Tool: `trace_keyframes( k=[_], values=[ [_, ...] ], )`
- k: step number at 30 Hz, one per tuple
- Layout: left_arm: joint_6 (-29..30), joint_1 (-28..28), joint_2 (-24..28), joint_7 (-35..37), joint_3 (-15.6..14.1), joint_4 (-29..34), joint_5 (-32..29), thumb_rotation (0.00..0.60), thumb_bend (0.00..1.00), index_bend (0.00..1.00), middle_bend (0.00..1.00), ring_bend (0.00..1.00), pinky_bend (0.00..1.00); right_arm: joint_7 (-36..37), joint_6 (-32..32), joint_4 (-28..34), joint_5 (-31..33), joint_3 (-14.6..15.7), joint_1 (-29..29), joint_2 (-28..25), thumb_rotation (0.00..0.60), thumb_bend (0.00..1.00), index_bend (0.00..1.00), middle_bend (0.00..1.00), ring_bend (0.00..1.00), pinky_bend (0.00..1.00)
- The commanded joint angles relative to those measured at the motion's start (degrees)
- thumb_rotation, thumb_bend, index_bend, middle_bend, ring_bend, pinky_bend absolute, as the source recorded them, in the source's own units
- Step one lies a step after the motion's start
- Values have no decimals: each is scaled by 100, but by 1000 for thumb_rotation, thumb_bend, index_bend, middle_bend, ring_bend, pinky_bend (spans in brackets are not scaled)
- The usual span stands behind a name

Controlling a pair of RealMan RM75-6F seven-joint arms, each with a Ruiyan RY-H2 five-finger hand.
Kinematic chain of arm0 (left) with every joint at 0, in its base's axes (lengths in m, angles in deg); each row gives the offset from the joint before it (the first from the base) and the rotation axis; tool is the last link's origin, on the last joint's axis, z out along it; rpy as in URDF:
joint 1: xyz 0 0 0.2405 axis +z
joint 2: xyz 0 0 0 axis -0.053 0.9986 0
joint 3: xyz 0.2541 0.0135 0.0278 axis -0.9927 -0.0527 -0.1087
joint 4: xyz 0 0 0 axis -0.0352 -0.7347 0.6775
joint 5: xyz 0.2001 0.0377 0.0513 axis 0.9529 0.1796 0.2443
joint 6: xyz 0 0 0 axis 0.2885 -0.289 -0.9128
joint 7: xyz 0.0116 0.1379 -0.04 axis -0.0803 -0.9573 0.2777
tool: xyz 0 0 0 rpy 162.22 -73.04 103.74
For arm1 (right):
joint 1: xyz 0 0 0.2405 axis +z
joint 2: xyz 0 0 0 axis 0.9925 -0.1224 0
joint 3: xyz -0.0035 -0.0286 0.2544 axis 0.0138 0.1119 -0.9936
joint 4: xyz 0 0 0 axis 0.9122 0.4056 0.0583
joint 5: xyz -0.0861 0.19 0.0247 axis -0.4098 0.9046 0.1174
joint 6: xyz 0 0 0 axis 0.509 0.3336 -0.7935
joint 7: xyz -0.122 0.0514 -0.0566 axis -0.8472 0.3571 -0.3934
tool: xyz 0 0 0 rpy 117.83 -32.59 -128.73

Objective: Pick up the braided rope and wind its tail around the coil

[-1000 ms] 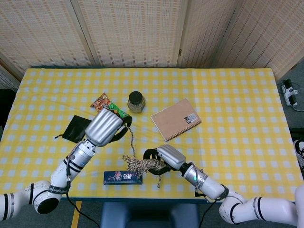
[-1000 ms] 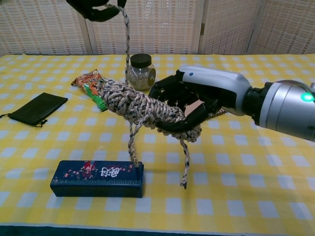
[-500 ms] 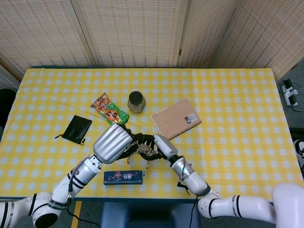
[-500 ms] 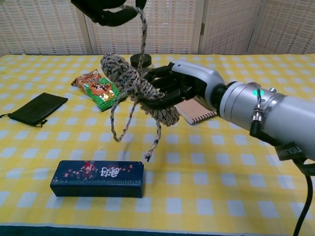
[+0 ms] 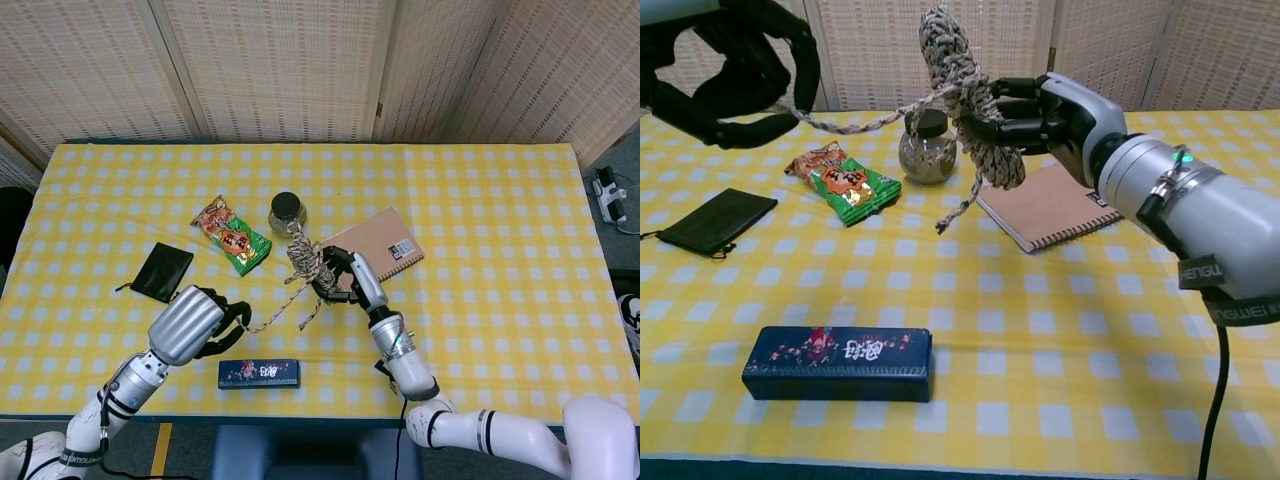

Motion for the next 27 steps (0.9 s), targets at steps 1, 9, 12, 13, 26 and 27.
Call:
trace_keyframes(
  k=[1, 9, 12, 13, 26, 27],
  values=[
    [-42, 126, -41, 293, -103, -344, -159, 600, 510, 636, 875, 823, 802, 312, 197, 184, -88, -57, -99, -233, 600, 632, 819, 675, 692, 616],
    [-304, 173, -194, 685, -52, -966, -630, 600, 511, 636, 875, 821, 802, 712, 391, 434, -178, -87, -232, -605, 600, 633, 829, 678, 696, 621],
    [-435, 165, -250, 760, -16, -1190, -811, 600, 511, 637, 875, 821, 802, 880, 483, 502, -248, -80, -265, -741, 600, 633, 829, 679, 696, 621],
    [-476, 160, -266, 764, -9, -1244, -856, 600, 510, 637, 875, 821, 802, 920, 503, 513, -276, -75, -272, -776, 600, 632, 829, 679, 697, 621],
    [-1032, 17, -511, 523, 152, -1788, -1561, 600, 511, 637, 875, 817, 802, 1626, 593, 678, -930, 110, -374, -1185, 600, 632, 833, 684, 699, 625],
    [-1055, 9, -525, 504, 165, -1812, -1602, 600, 511, 637, 875, 817, 802, 1668, 577, 685, -987, 130, -383, -1210, 600, 633, 834, 685, 700, 626]
  ],
)
